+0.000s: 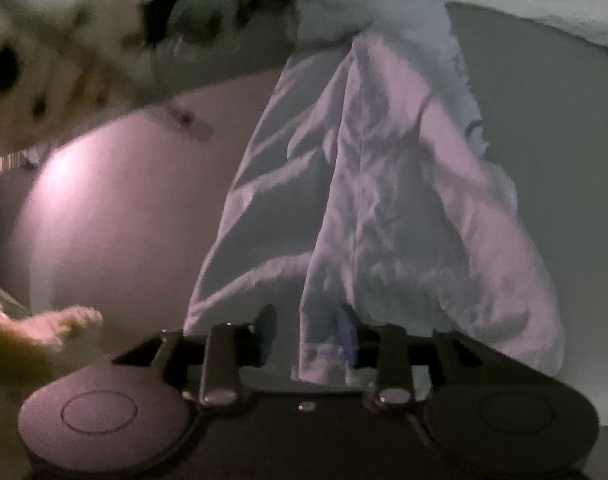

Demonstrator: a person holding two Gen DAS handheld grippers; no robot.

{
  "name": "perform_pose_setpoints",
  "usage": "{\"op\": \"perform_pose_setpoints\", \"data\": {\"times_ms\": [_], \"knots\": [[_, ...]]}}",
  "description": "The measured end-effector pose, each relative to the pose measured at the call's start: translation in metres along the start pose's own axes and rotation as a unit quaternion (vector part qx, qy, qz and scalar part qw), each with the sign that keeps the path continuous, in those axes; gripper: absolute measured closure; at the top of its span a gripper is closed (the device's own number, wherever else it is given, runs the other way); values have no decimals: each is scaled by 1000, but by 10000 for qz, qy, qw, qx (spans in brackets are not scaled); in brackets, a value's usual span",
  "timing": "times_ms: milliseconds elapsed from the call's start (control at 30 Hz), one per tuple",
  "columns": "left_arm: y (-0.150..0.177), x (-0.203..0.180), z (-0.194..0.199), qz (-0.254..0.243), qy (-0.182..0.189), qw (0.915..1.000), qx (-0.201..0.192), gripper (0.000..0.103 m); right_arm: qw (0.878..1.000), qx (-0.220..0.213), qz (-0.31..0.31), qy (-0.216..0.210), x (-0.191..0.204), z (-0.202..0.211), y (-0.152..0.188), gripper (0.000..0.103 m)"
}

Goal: Fold clothes

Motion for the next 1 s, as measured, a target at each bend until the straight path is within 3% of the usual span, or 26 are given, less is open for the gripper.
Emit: {"op": "perform_pose_setpoints", "data": {"times_ms": [33,167,267,333,400,500,567,667,700,767,800,867,933,1000], "knots": [[12,4,11,34,49,10000,-2,60,9997,-213,-6,113,-5,12,-1,45],[76,1,64,229,817,9959,310,59,9929,-631,-56,1011,-47,40,3,40],[139,-21,106,59,1405,9870,785,58,9826,-468,22,1797,-82,40,21,42],[187,-42,131,-60,1760,9769,1209,53,9741,-290,509,2182,-96,35,37,49],[234,-63,151,-96,2052,9654,1607,46,9647,-76,1296,2290,-100,25,50,50],[290,-86,163,-22,2024,9586,2003,39,9607,-140,1794,2116,-104,17,56,50],[307,-100,168,-145,1795,9668,1816,29,9641,-370,1847,1869,-106,12,51,50],[311,-116,167,-267,1486,9753,1613,29,9624,-627,2094,1616,-109,3,40,50],[309,-119,165,-214,1449,9768,1565,32,9581,-683,2294,1575,-108,0,41,53],[306,-119,161,-25,1269,9799,1540,73,9461,-757,2844,1354,-95,-4,45,78],[304,-118,159,94,1149,9812,1547,84,9421,-728,3030,1241,-91,-5,48,97],[298,-114,164,489,1075,9813,1517,96,9468,-785,2919,1108,-87,1,51,98],[289,-112,182,839,1219,9792,1385,96,9707,-925,2148,557,-91,20,42,99],[278,-112,205,1068,1495,9757,1192,96,9908,-1202,484,-399,-111,53,37,100]]}}
Point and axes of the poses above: each gripper's, at about its wrist camera, not at the fingertips, and z roughly against the way its jaws point, x to its left, y to its underside, the point moved 7 cm from there along -z, roughly the way its jaws point, and after that the axes turned 3 degrees about y, right-handed, at the moved point
